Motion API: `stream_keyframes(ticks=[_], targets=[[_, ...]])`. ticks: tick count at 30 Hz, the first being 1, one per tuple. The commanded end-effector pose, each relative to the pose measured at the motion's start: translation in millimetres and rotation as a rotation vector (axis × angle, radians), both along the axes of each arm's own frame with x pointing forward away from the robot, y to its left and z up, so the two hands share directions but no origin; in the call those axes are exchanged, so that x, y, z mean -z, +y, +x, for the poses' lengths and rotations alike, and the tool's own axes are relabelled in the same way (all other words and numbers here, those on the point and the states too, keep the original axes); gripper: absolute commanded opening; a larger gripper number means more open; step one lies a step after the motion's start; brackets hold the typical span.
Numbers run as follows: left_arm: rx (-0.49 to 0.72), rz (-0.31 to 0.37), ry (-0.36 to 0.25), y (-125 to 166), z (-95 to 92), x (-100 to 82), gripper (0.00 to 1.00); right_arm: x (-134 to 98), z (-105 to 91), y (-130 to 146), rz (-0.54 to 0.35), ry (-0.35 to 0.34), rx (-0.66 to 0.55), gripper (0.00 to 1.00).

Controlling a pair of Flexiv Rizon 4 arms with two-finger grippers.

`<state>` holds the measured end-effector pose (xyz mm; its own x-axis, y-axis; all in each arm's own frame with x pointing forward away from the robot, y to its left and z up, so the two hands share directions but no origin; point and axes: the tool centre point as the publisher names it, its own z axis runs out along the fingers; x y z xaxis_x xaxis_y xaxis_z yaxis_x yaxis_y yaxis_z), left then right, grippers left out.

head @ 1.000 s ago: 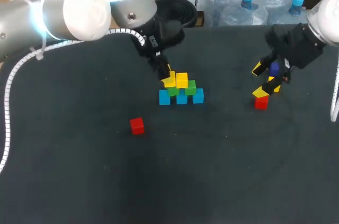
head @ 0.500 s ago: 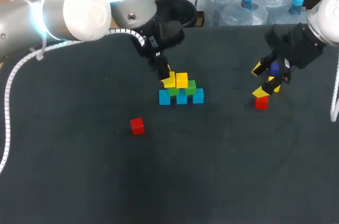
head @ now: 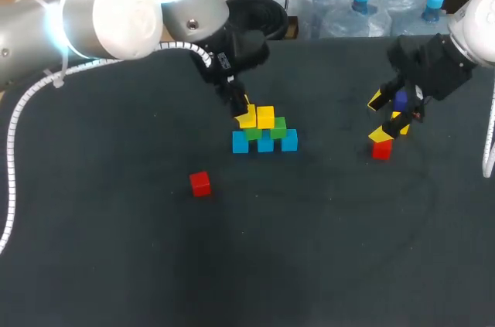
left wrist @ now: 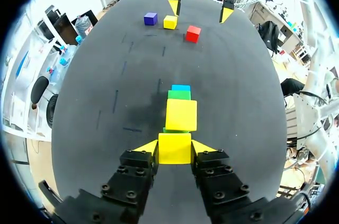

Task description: Place the blue cubes, place green cubes on the blue cubes, place the yellow cubes on the green cubes, then place the red cubes on the yellow cubes, and place purple cube on the red cubes.

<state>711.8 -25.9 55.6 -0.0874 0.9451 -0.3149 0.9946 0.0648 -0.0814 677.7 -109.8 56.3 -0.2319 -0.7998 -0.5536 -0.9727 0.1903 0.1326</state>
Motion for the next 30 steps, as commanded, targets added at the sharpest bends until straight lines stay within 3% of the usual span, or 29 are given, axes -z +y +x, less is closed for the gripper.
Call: stream_keyframes(ticks=[1,3,4,7,9,17,20,30], targets=[[0.004,0.004,0.007,-1.0,3.6,0.1,0.00,0.6,0.5,0.0,0.002,0.000,-0.001,1.00],[0.003,0.005,0.007,-1.1,3.7,0.1,0.09,0.6,0.5,0.0,0.002,0.000,-0.001,1.00],[0.003,0.005,0.007,-1.1,3.7,0.1,0.06,0.6,0.5,0.0,0.002,0.000,-0.001,1.00],[0.001,0.005,0.008,-1.1,3.8,0.1,0.10,0.6,0.5,0.0,0.002,0.000,-0.001,1.00],[0.000,0.006,0.009,-0.9,3.8,0.2,0.20,0.6,0.5,0.0,0.002,0.000,-0.001,1.00],[-0.004,0.006,0.010,0.0,4.1,0.4,0.23,0.6,0.5,0.0,0.002,0.000,-0.001,1.00],[-0.003,0.006,0.011,0.1,4.2,0.5,0.29,0.6,0.5,0.0,0.002,0.000,-0.001,1.00],[-0.002,0.008,0.012,0.0,4.4,0.8,0.28,0.6,0.5,0.0,0.002,0.000,-0.001,1.00]])
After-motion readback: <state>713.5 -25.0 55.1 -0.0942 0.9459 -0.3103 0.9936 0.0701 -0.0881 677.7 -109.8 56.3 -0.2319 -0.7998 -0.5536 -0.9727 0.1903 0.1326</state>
